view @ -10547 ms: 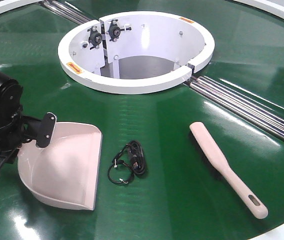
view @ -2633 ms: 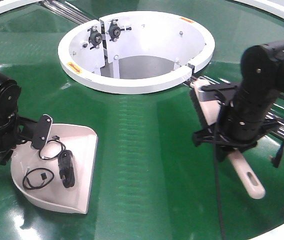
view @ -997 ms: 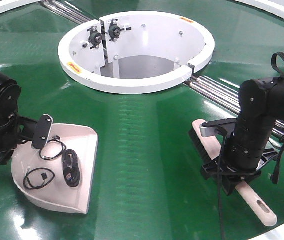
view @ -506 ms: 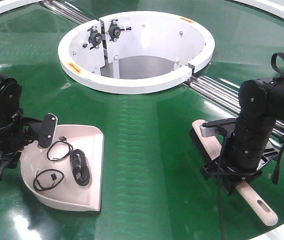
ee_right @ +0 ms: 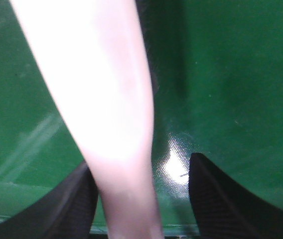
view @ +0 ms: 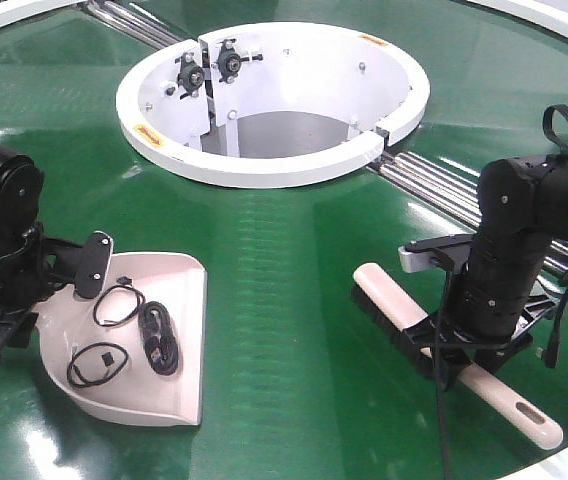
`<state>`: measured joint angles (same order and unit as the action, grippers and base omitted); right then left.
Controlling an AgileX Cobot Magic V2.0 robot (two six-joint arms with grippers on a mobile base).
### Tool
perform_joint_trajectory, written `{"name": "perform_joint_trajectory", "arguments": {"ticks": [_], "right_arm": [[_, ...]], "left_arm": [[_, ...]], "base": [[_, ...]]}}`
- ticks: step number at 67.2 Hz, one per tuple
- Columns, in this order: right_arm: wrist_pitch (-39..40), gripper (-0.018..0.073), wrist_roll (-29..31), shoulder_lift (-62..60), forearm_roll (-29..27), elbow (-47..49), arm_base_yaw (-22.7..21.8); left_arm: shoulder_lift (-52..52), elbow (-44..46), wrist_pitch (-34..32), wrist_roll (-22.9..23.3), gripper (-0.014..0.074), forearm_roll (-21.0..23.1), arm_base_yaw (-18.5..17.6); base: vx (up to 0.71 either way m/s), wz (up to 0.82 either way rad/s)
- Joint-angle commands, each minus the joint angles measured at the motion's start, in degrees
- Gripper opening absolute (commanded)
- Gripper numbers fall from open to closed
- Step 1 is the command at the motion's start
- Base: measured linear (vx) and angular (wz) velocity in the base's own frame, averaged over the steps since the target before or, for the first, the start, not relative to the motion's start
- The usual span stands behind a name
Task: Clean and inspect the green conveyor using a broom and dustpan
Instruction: 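Set the brush back down on the conveyor with the right gripper, then open both grippers and lift them away from brush and dustpan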
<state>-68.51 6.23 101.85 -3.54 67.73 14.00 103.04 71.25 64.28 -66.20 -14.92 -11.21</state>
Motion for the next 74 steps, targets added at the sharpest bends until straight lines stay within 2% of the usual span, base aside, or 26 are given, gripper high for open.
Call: {"name": "perform_joint_trajectory", "arguments": {"ticks": [1,13,28,40,51,61,74], "right_arm": [[-0.24,0.0407,0.38,-2.49,0.26,1.33,-0.37],[-0.38,0.0407,0.63,-3.27,0.26,1.33,-0.37],[0.53,0.0407,0.74,-6.68,0.2,1.33,-0.37],[1.68,0.0407,0.74,-10.92,0.2,1.33,-0.32],[2.82,0.0405,0.74,-16.77,0.42,1.33,-0.27],[8.18,0.0399,0.62,-24.42,0.48,1.33,-0.27],[14.51,0.0388,-1.07,-32.58,0.24,1.33,-0.27]], "left_arm": [[-2.38,1.59,1.34,0.31,0.0422,0.06,-0.37],[-2.49,1.59,2.14,4.15,0.0476,0.06,-0.37],[-4.88,1.59,3.67,4.71,0.0475,0.23,-0.37],[-8.72,1.59,3.78,8.91,0.0475,4.77,-0.37],[-14.59,1.59,4.33,9.9,0.0475,7.51,-0.43],[-21.05,1.59,4.75,15.95,0.0468,10.09,-0.43],[-31.3,1.59,3.63,27.62,0.0468,13.62,-0.43]], "base": [[0.0,0.0],[0.0,0.0],[0.0,0.0],[0.0,0.0],[0.0,0.0],[0.0,0.0],[0.0,0.0]]}}
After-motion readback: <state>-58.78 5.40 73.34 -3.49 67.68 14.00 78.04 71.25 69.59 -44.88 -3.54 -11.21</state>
